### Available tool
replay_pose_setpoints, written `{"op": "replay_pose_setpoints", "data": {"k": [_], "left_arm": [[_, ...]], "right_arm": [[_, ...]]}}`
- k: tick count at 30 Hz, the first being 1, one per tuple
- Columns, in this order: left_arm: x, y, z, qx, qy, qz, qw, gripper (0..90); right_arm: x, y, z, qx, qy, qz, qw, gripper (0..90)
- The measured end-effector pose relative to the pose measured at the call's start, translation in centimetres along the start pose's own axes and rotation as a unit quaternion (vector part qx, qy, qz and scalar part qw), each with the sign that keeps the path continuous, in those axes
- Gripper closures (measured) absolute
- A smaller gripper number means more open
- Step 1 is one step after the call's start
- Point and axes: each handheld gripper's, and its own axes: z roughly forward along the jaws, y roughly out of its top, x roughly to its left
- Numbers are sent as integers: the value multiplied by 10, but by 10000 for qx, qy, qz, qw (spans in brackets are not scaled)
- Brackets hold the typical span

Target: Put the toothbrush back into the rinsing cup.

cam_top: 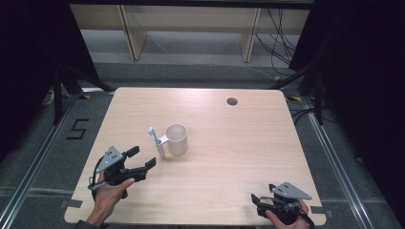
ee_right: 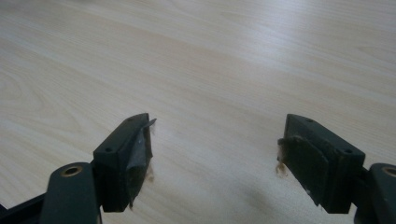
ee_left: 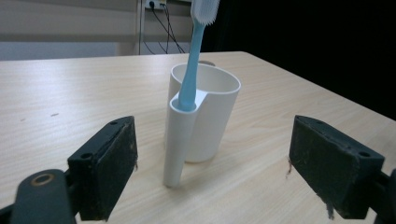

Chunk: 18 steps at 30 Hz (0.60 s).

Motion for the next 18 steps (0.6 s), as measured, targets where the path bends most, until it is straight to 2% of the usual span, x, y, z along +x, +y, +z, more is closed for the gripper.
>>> {"op": "replay_pose_setpoints", "data": {"k": [3, 7, 8, 9, 11, 15, 17, 18], "left_arm": [[0, -2, -5, 68, 2, -1, 10000, 146], [-2, -5, -7, 178, -103, 28, 9998, 146], [-3, -6, -8, 214, -121, 37, 9997, 146], [-3, -7, -8, 247, -124, 22, 9996, 146], [-4, -8, -7, 253, -201, 19, 9995, 146], [-8, -9, -10, 321, -229, 27, 9992, 146], [-10, -9, -11, 277, -302, 12, 9992, 147], [-12, -9, -13, 343, -287, 42, 9990, 146]], "right_arm": [[0, 0, 0, 8, 17, -4, 10000, 253], [0, 0, 0, -2, 7, -36, 10000, 252], [1, 0, 0, 26, 48, 29, 10000, 252], [0, 0, 0, 3, 0, -28, 10000, 253], [0, 0, 0, -19, -8, 20, 10000, 253], [0, 0, -1, -1, 1, -3, 10000, 253], [1, 0, -1, 4, 15, 10, 10000, 252], [1, 0, -1, 7, 19, 9, 10000, 253]]}}
